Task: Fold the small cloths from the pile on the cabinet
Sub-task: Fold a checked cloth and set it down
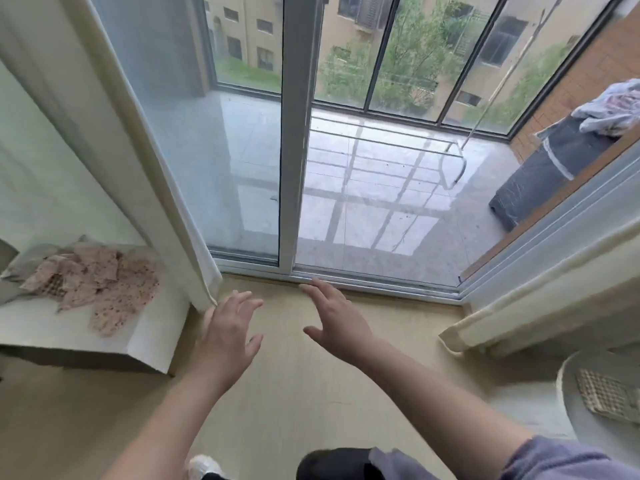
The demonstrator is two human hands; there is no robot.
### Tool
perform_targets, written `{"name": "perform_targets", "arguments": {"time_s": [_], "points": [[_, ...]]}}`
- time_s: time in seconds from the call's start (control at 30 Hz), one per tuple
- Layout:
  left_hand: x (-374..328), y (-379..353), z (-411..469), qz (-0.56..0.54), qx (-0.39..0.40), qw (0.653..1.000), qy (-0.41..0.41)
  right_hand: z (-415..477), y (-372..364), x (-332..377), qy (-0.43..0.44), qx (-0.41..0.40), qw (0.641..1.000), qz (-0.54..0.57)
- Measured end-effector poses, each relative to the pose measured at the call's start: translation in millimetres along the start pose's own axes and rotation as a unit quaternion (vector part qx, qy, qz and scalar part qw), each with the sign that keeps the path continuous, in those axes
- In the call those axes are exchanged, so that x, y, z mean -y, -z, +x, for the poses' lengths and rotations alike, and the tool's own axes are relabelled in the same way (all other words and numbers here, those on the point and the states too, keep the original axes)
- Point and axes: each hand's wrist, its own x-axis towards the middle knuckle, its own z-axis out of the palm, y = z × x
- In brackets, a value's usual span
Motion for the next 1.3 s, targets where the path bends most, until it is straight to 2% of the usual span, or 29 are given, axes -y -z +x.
{"name": "perform_targets", "arguments": {"time_s": [0.2,0.4,0.53,0.67,0.9,1.03,1.17,1.23,1.3], "points": [[134.0,59.8,23.3,0.025,0.043,0.999,0.004,61.7,-52.0,108.7,-0.022,0.037,0.999,0.022],[220.3,92.9,67.8,0.039,0.072,0.997,0.014,148.7,-79.5,186.2,-0.003,0.025,0.998,0.059],[283.3,109.1,87.9,0.064,0.056,0.996,0.02,216.6,-99.0,225.7,0.016,0.027,0.998,0.062],[357.2,117.4,90.7,0.07,0.096,0.989,0.085,270.3,-129.9,263.9,0.019,0.07,0.996,0.049],[478.7,125.6,108.0,0.074,0.161,0.975,0.132,340.9,-200.1,322.9,-0.017,0.137,0.99,0.018],[565.7,116.6,133.0,0.138,0.232,0.959,0.089,394.5,-261.4,370.4,-0.069,0.154,0.985,-0.042],[633.1,90.1,168.9,0.203,0.282,0.938,0.007,447.7,-330.3,394.6,-0.113,0.157,0.974,-0.121],[667.5,65.4,182.7,0.214,0.292,0.932,-0.02,472.3,-364.3,398.3,-0.119,0.135,0.977,-0.112],[698.8,38.2,188.9,0.218,0.273,0.933,-0.085,496.3,-390.6,399.6,-0.089,0.086,0.989,-0.081]]}}
